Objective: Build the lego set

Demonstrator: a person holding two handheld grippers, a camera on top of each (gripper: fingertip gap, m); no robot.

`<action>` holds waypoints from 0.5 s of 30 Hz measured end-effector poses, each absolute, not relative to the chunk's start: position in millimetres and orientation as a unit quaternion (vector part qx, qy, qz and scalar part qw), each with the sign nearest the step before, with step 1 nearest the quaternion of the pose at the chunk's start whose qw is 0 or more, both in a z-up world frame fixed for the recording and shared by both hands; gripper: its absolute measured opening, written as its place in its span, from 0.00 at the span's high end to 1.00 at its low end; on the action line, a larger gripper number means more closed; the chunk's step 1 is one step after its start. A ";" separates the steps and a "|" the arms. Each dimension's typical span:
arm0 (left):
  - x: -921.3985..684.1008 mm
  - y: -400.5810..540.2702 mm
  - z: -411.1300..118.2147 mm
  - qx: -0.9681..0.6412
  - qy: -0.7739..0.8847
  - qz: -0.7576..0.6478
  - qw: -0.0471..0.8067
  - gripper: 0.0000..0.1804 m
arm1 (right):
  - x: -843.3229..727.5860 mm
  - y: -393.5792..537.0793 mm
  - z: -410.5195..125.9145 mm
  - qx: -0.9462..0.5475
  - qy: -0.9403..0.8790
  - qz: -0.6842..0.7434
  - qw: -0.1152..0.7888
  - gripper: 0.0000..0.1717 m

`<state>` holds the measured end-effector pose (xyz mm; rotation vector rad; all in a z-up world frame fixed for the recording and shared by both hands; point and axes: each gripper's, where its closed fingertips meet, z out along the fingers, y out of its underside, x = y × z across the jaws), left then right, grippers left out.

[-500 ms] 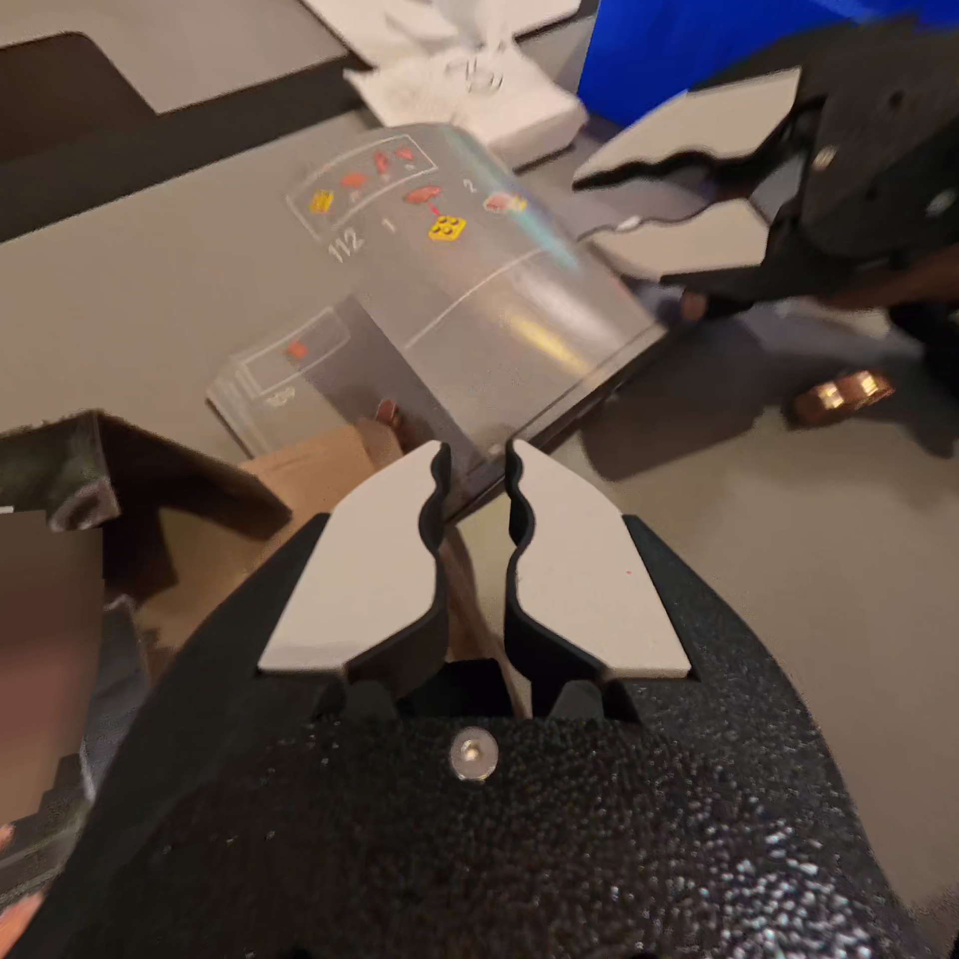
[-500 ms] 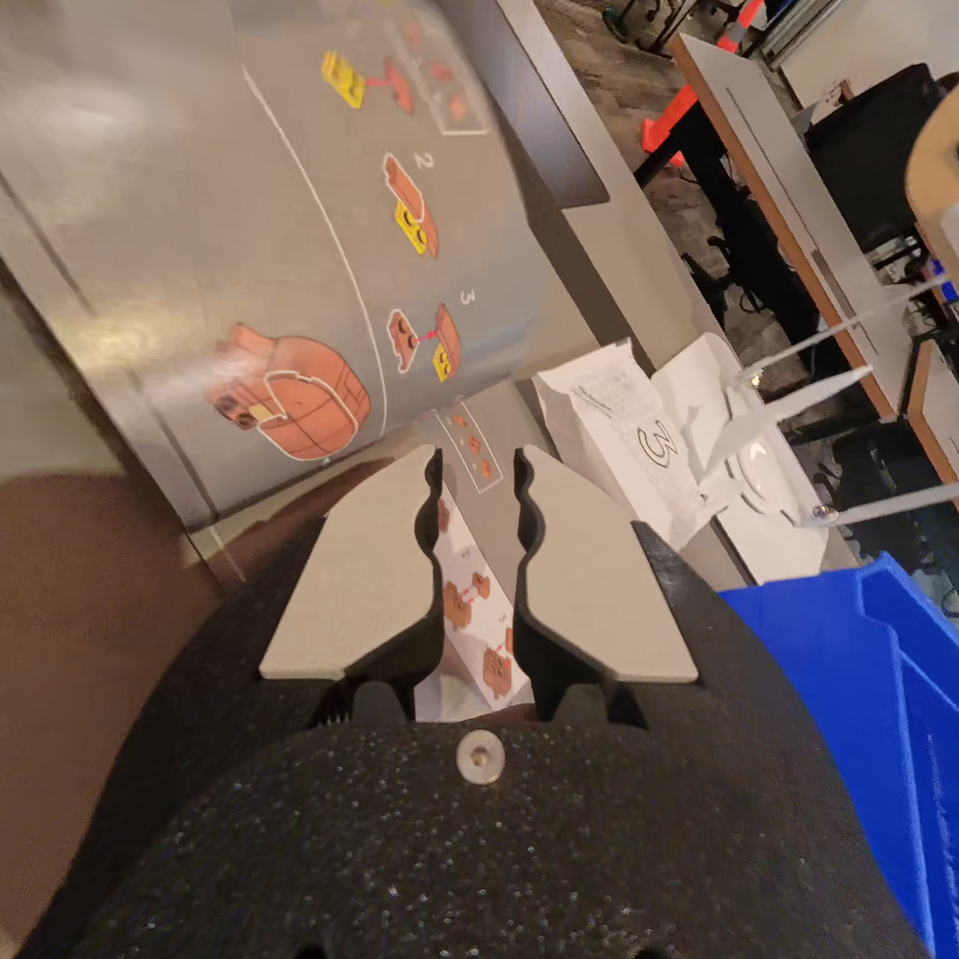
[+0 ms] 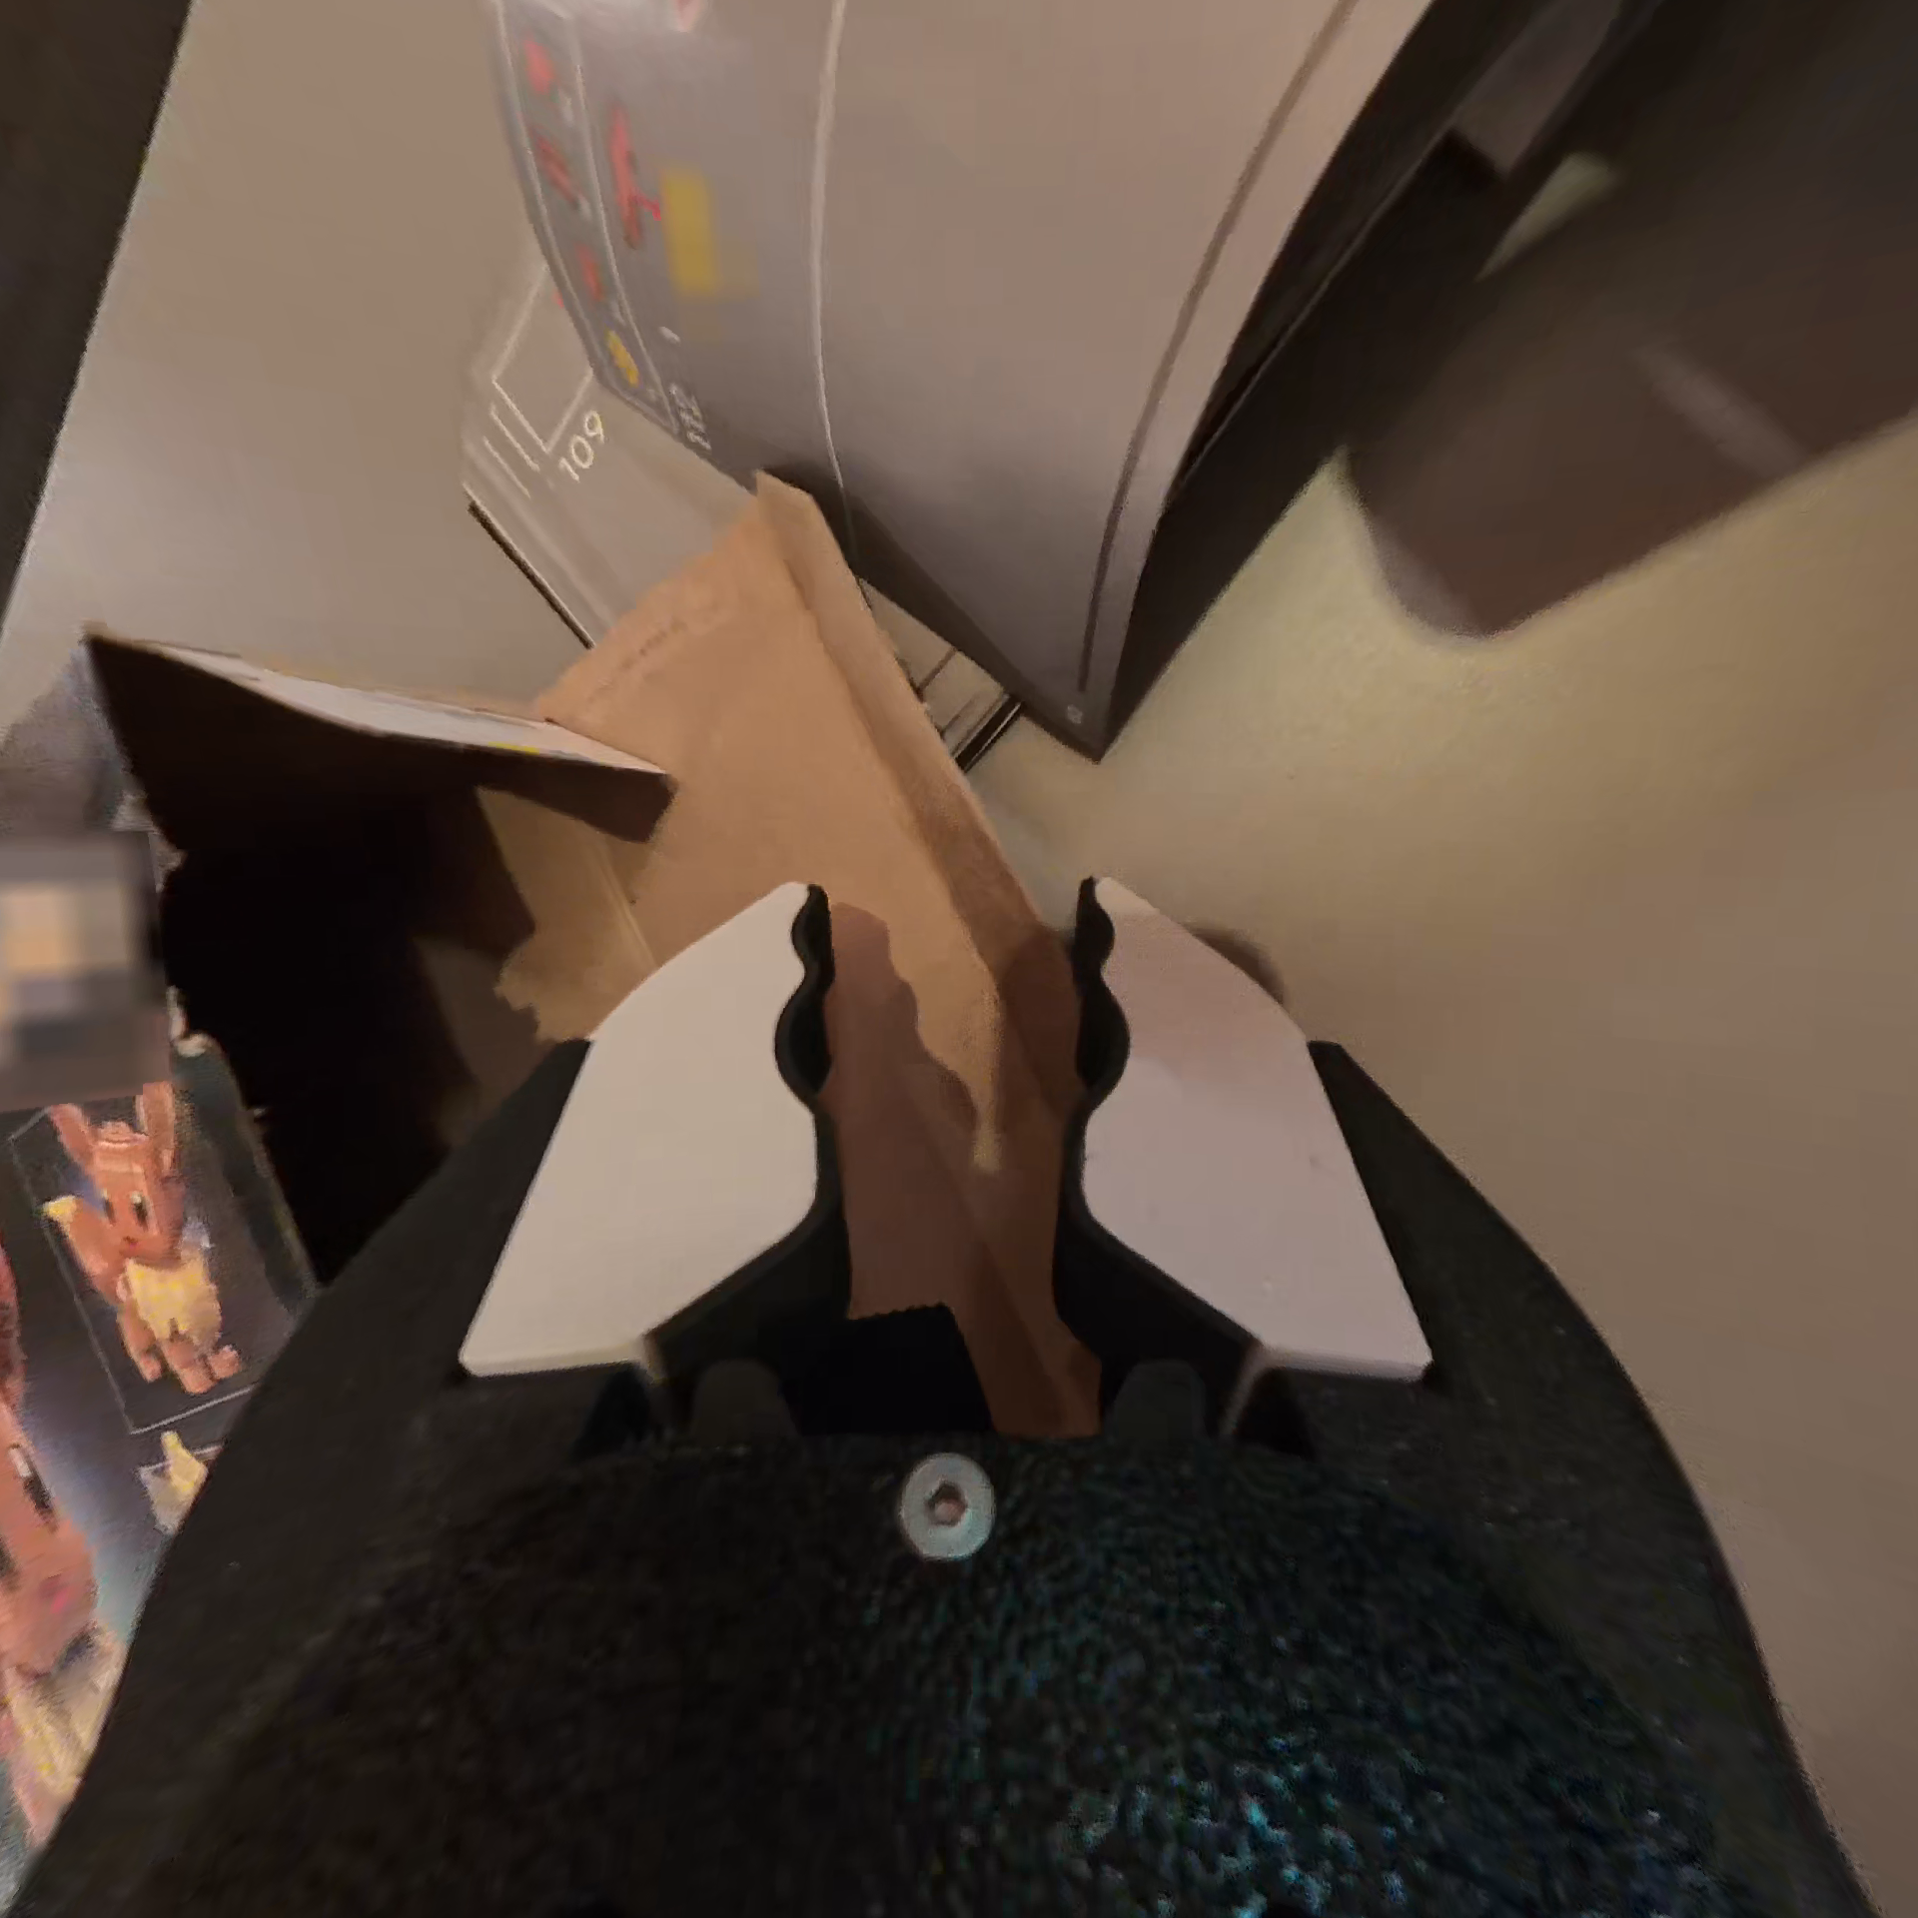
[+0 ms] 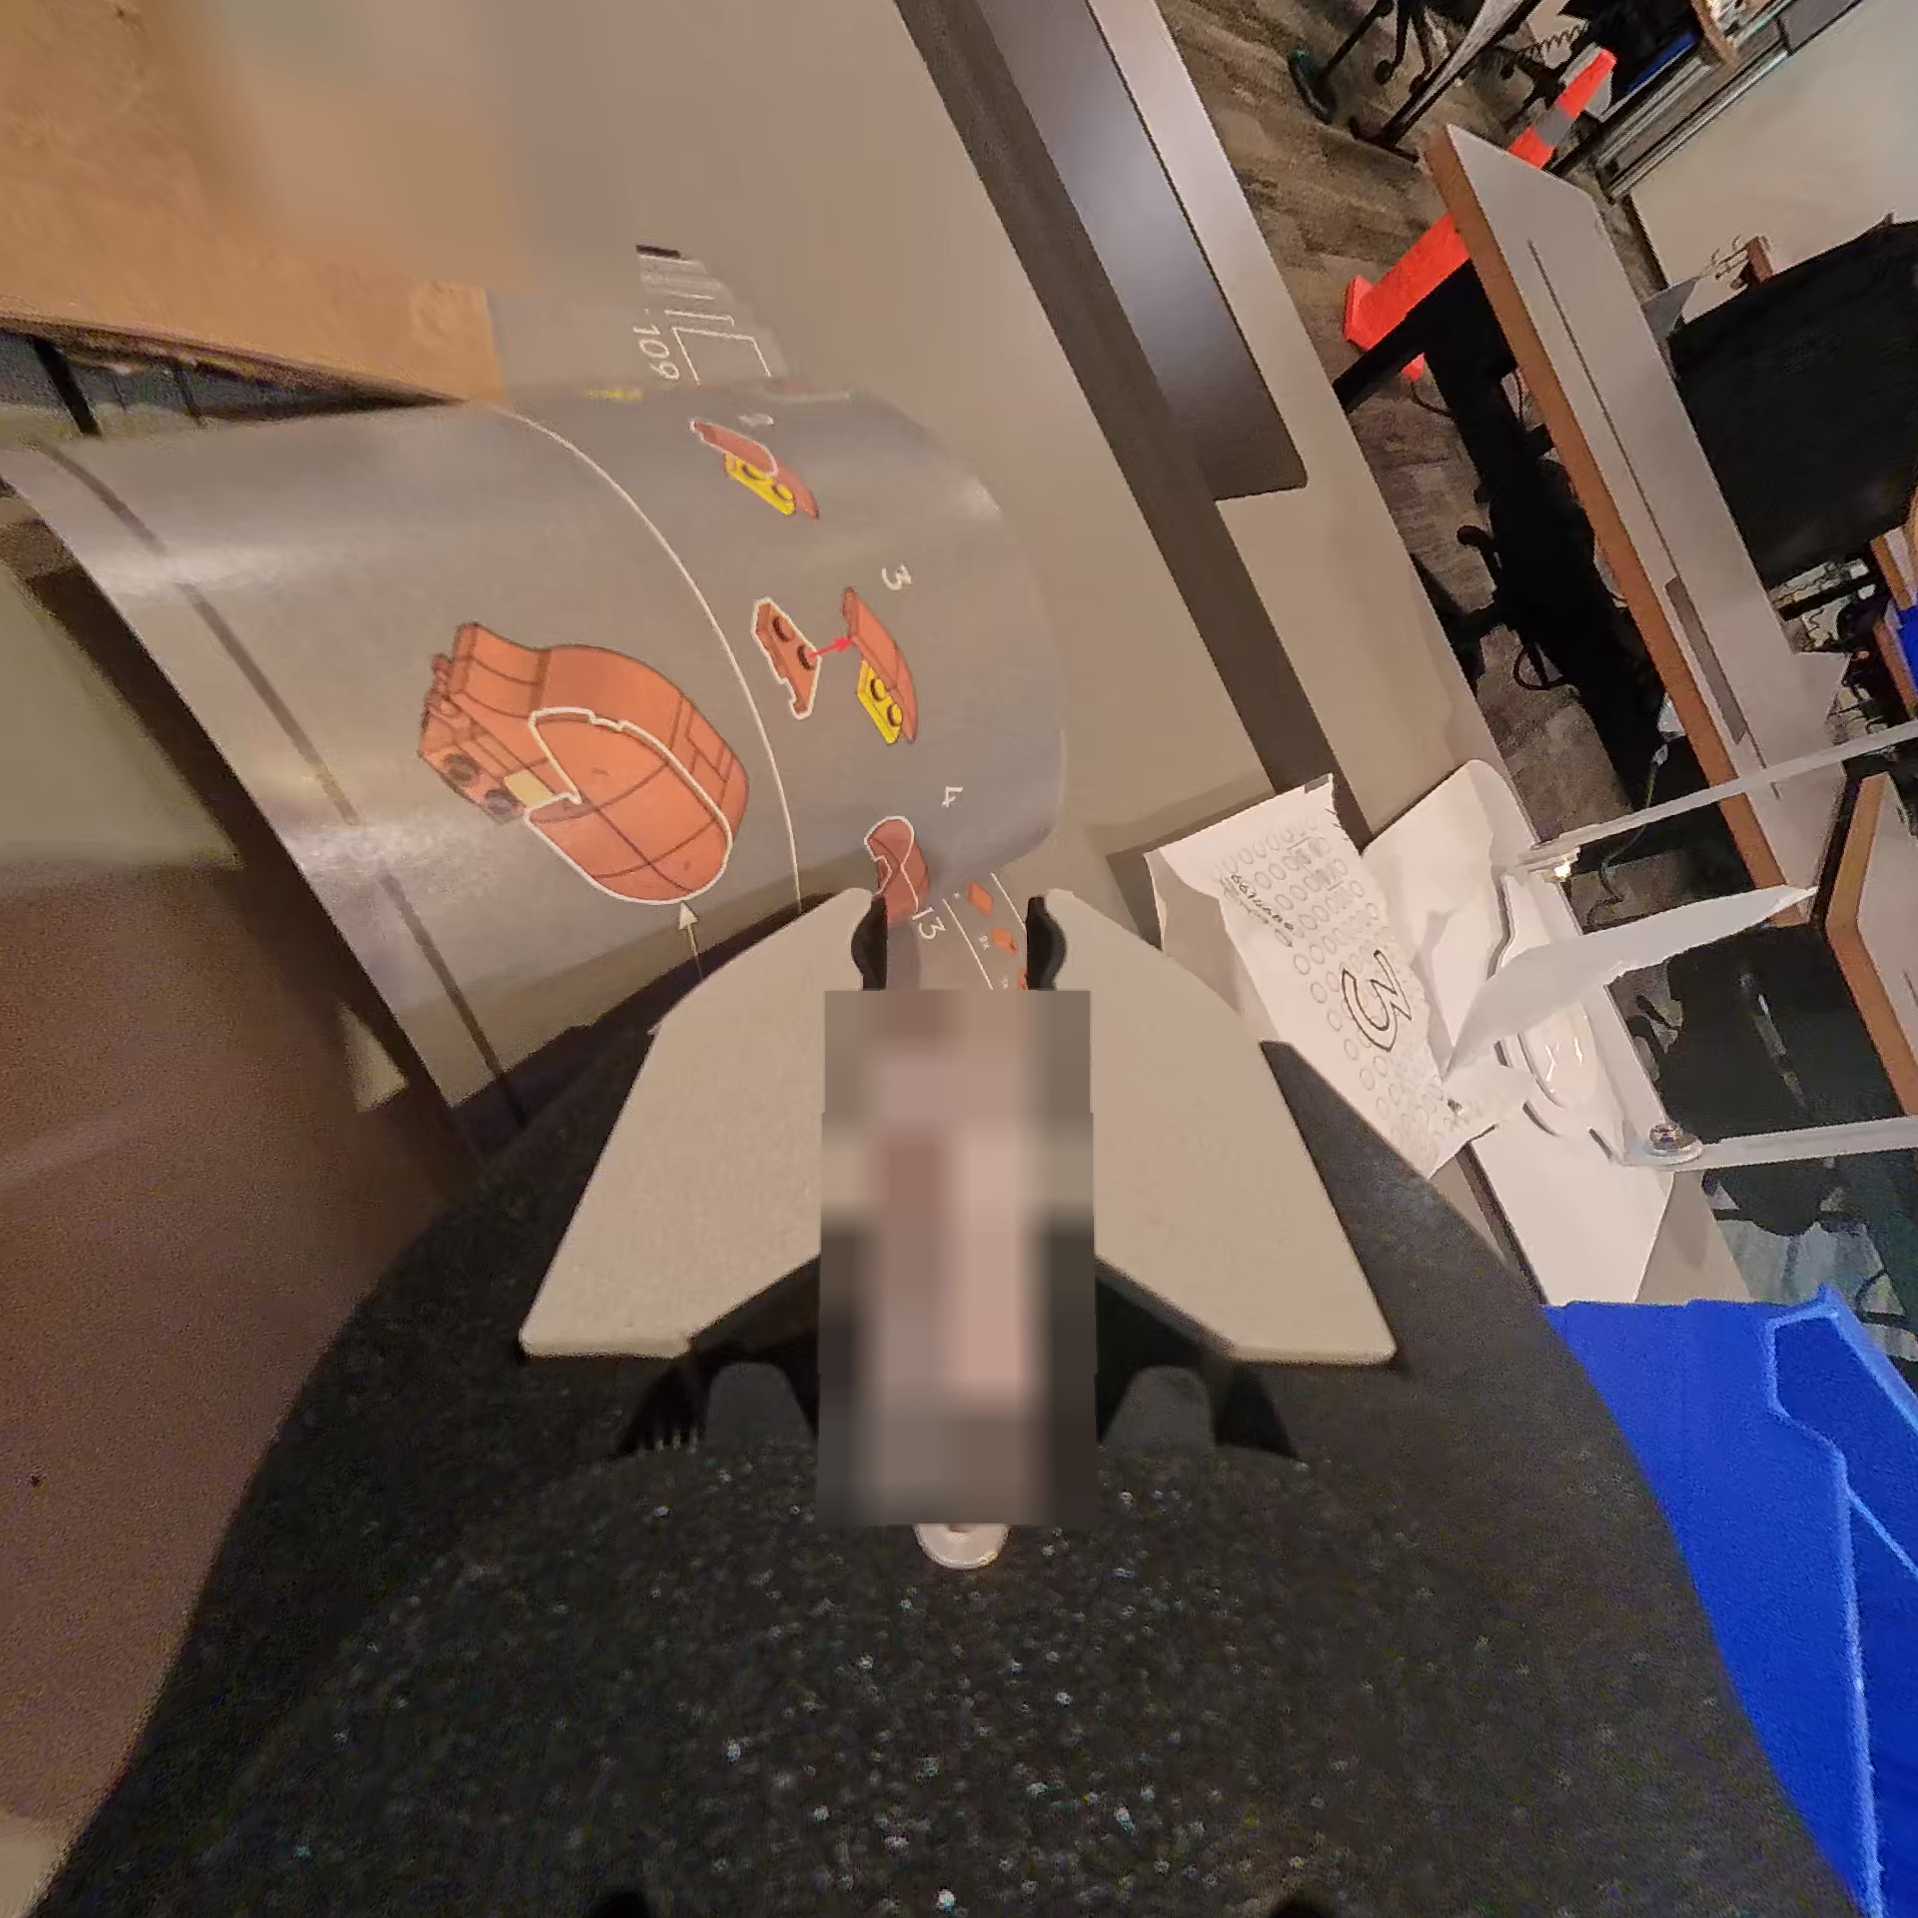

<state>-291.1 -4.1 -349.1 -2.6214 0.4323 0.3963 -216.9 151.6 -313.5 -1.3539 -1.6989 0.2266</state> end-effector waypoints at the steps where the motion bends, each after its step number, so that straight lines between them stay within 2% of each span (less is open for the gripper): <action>1: -288.8 -3.7 -350.3 -0.951 0.162 0.141 0.224 0.79 | -217.2 151.4 -313.1 -0.549 -0.692 0.091 0.460 0.85; 3: -286.7 -3.2 -350.6 -0.949 0.170 0.140 0.225 0.91 | -218.5 151.2 -311.6 -0.546 -0.694 0.091 0.461 0.85; 6: -293.8 -5.2 -345.2 -0.948 0.163 0.155 0.225 0.96 | -220.6 149.5 -310.2 -0.540 -0.699 0.090 0.460 0.85; 15: -308.4 -7.2 -312.5 -0.938 0.117 0.153 0.289 0.98 | -233.6 134.4 -308.9 -0.515 -0.721 0.091 0.455 0.86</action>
